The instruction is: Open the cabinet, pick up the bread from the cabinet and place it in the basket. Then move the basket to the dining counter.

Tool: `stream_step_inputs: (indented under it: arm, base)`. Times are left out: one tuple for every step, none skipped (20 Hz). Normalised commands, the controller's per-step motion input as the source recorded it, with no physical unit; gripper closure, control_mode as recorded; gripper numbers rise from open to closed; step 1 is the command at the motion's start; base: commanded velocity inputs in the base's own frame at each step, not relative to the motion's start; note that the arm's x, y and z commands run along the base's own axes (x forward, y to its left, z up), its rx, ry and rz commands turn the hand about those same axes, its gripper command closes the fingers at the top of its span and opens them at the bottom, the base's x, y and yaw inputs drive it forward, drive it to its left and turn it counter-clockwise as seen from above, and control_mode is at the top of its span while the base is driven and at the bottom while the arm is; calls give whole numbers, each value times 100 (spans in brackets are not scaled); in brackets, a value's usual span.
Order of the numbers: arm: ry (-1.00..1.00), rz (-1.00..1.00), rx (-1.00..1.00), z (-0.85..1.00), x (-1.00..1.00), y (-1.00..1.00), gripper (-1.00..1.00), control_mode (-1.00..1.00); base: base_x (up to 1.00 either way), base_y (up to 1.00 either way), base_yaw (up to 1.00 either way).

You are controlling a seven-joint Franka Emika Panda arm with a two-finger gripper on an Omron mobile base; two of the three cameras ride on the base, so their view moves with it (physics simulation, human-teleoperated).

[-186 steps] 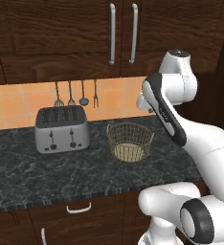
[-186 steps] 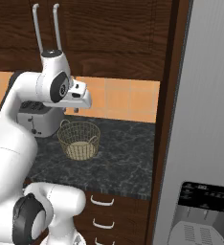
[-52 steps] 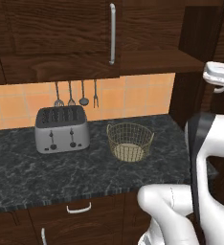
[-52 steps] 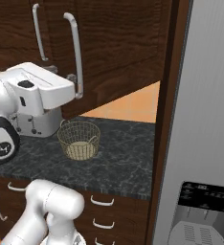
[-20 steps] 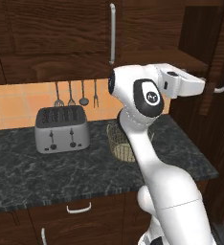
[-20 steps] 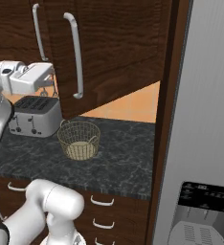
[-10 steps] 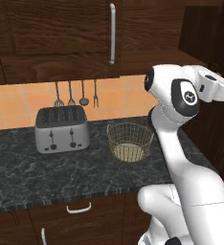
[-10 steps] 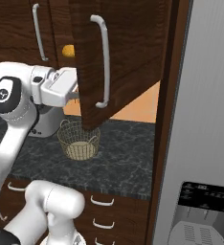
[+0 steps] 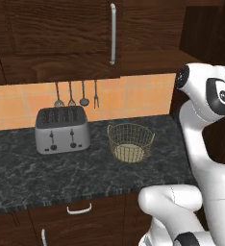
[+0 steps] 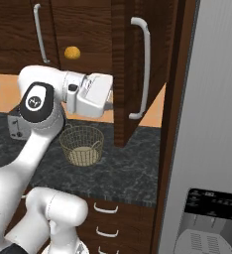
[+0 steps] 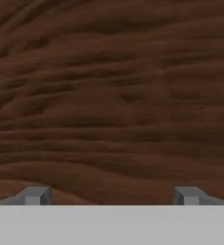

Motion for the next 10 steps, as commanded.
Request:
stream_step_inputs:
  arm:
    - [0,0,0,-24,-23,66,-100,-100]
    - [2,5,0,-3,-44,76,-100,-100]
    - [0,8,0,-19,-48,100,-100,-100]
    - [5,14,-1,-12,-17,100,-100,-100]
    - [4,17,-3,-10,-9,100,-100,-100]
    - [4,27,-1,-14,0,100,-100,-100]
    - [2,33,0,0,0,100,-100,-100]
    - [1,31,0,0,-6,100,-100,-100]
    - [6,38,0,0,0,100,-100,-100]
    - [10,42,0,0,-9,100,-100,-100]
  base:
    - [0,0,0]
    - [0,0,0]
    - [0,0,0]
    - [0,0,0]
    - [0,0,0]
    - [0,0,0]
    - [0,0,0]
    - [0,0,0]
    - [0,0,0]
    - [0,0,0]
